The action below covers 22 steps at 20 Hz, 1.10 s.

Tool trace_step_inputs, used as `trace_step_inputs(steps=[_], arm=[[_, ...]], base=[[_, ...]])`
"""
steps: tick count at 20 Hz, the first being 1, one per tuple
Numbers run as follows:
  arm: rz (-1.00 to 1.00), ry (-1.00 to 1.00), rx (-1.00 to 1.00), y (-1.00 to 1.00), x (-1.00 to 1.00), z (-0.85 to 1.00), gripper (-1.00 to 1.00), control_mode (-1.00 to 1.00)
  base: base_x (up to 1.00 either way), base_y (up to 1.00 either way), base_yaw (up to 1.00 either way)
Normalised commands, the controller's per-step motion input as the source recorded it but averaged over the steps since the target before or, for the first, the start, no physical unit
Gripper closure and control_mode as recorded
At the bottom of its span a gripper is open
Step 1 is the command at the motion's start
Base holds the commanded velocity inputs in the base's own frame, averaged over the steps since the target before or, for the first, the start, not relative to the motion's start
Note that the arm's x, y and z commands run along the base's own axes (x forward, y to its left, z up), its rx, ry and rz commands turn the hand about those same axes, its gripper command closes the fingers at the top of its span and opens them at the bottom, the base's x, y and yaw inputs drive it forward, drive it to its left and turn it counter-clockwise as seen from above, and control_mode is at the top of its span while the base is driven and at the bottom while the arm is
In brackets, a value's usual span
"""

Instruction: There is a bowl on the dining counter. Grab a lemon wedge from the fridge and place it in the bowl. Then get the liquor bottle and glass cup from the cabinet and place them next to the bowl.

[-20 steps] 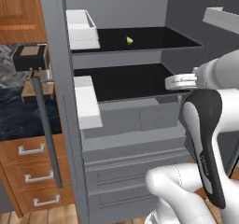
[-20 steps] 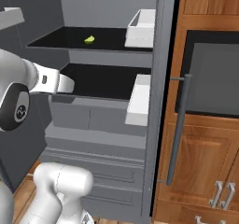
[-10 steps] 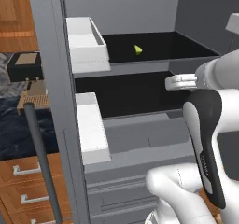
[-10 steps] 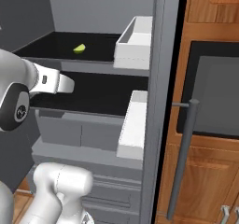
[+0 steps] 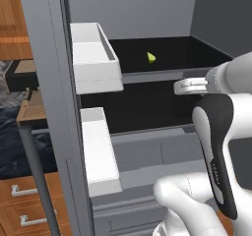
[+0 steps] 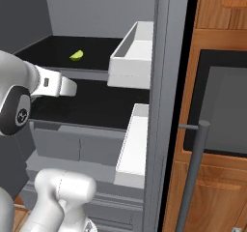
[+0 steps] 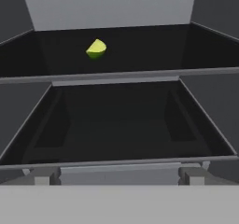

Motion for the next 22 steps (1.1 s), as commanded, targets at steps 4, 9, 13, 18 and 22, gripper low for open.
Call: trace_step_inputs(steps=[4, 9, 13, 18, 22], arm=[[0.0, 0.0, 0.0, 0.0, 0.0, 0.0, -1.0, 1.0], [0.0, -0.1, -0.02, 0.06, 0.13, 0.54, -1.0, -1.0], [0.0, -0.07, 0.0, 0.06, 0.44, 0.57, -1.0, -1.0], [0.0, -0.01, 0.0, 0.1, 0.52, 0.24, -1.0, -1.0], [0.0, 0.0, 0.0, 0.24, 0.45, 0.0, -1.0, -1.0]], base=[[0.5, 0.22, 0.0], [0.02, 0.04, 0.0], [0.0, 0.0, 0.0], [0.0, 0.0, 0.0], [0.0, 0.0, 0.0]])
